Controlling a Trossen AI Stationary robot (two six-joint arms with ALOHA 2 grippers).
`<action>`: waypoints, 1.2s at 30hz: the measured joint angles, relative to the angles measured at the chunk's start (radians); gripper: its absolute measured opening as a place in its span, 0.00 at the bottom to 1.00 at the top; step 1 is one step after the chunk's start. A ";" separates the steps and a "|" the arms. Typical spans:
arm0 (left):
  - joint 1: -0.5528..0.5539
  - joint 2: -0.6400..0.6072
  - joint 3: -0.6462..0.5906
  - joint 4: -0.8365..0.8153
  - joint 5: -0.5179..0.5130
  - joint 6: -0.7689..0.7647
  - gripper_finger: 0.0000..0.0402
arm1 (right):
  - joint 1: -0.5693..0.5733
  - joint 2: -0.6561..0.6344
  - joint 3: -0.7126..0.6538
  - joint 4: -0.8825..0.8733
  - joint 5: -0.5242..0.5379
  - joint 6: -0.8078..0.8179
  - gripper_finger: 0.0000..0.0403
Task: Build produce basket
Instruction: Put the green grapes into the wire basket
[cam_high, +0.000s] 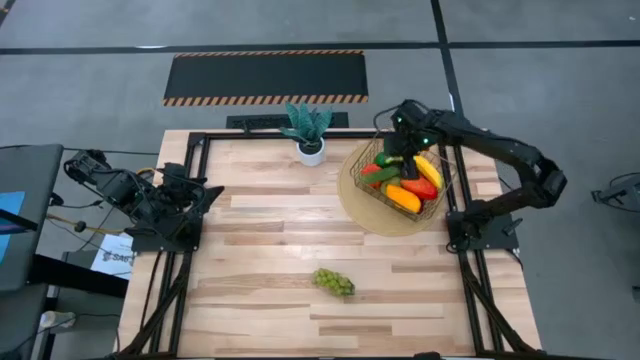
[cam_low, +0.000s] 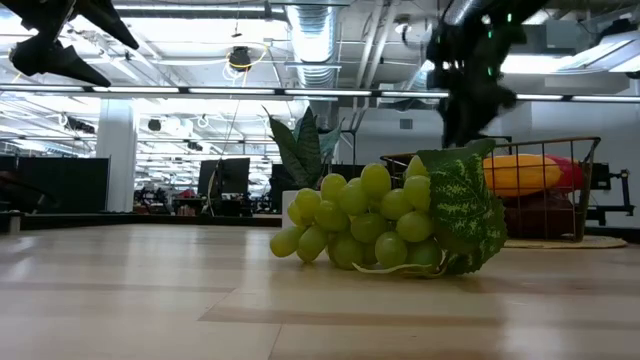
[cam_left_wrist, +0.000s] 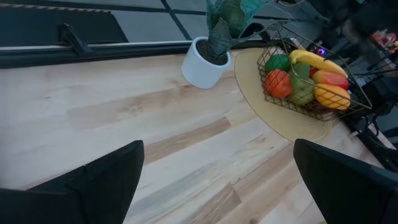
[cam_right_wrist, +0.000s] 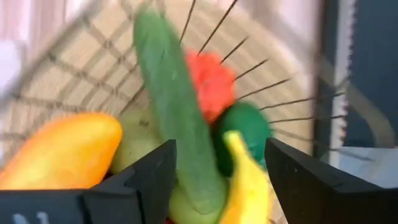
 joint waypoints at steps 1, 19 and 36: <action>0.000 0.000 0.000 -0.002 0.000 0.000 0.99 | 0.006 -0.008 0.034 -0.021 0.000 0.030 0.66; 0.000 0.000 0.000 -0.005 0.102 0.027 0.99 | 0.576 -0.035 0.300 -0.150 -0.072 0.995 0.66; 0.000 0.000 0.000 -0.005 0.116 0.098 0.99 | 1.033 0.330 0.300 0.202 0.257 1.356 0.66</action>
